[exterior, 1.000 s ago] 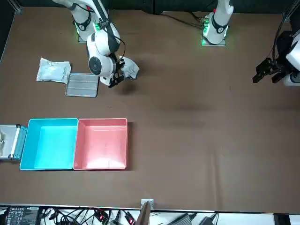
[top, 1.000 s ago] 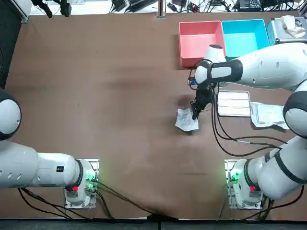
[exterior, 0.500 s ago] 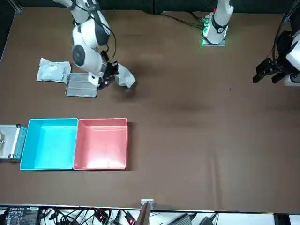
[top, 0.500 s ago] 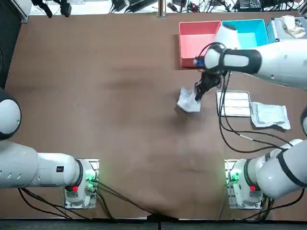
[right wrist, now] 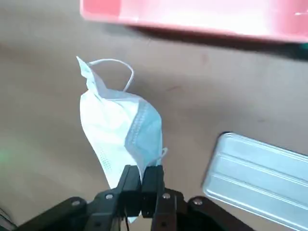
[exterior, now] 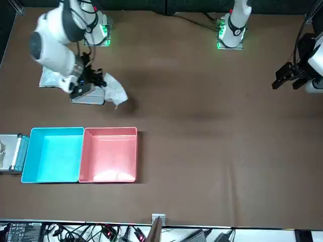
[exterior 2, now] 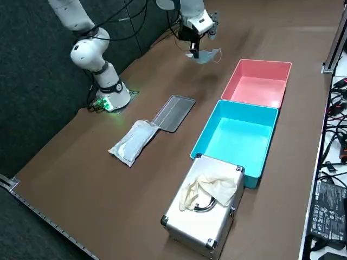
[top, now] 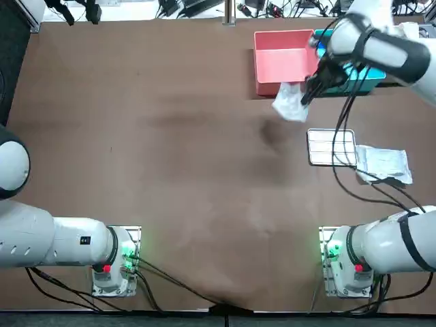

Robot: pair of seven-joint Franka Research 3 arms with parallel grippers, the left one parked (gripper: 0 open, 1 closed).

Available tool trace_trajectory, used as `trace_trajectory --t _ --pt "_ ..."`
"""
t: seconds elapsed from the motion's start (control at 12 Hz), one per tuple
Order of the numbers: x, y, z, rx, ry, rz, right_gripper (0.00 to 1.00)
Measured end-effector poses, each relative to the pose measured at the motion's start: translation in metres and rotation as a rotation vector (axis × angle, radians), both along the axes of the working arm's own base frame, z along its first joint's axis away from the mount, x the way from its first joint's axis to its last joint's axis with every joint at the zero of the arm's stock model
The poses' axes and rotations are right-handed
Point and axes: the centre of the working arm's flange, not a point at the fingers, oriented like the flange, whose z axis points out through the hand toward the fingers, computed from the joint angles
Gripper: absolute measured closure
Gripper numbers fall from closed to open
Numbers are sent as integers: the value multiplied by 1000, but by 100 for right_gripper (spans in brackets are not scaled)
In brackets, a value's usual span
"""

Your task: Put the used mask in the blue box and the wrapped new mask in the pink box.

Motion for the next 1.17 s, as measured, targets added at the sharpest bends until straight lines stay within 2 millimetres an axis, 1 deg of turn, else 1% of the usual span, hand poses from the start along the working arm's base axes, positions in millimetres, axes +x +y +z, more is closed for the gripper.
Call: trace_trajectory --t 0.17,0.33,0.5,0.67,0.75,0.83,1.0,1.17 --pt "24 -42 28 1 -13 -67 98" --pt "44 -82 49 -5 -31 -130 98" --pt "63 -118 61 -16 -53 -201 98" --pt "84 -151 66 -53 -58 -283 98" --pt "94 -162 67 -76 -50 -316 98" --pt "115 -174 68 -137 -23 -373 98" --pt "137 -180 65 -203 -11 -434 98" --pt "155 -188 56 -245 -7 -477 98"
